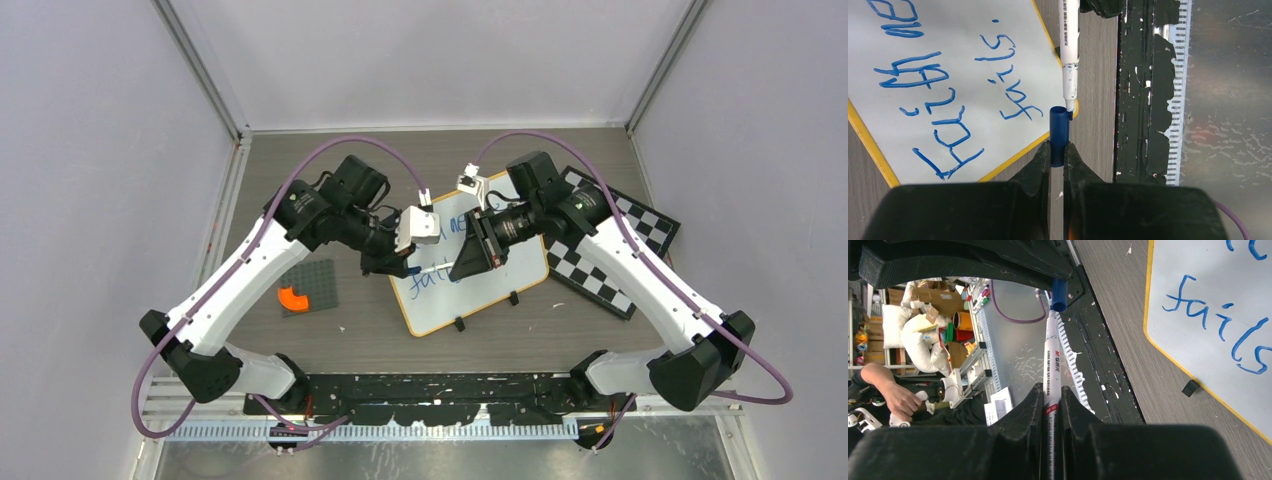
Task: Write a sentence on the whiteboard
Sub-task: Insert the whiteboard marker without the cap into the pen cap.
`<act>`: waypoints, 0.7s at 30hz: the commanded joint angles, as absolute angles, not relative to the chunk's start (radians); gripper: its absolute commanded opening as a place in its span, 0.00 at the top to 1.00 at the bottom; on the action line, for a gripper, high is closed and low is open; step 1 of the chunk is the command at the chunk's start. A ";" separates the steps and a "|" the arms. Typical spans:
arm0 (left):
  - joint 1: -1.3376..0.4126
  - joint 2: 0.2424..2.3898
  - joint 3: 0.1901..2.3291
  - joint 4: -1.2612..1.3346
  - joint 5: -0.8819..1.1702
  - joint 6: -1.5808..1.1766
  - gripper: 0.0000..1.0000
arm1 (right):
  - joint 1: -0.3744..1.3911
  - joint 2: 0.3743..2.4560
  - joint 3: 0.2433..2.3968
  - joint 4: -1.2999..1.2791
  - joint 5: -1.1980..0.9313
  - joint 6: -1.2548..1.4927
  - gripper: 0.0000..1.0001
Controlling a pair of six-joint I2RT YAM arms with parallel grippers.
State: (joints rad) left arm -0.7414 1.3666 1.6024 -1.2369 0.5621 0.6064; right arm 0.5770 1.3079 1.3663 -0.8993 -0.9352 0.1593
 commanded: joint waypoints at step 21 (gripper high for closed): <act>-0.747 1.330 1.592 -1.290 0.580 0.666 1.00 | 0.582 1.296 1.436 -0.915 -0.927 0.131 1.00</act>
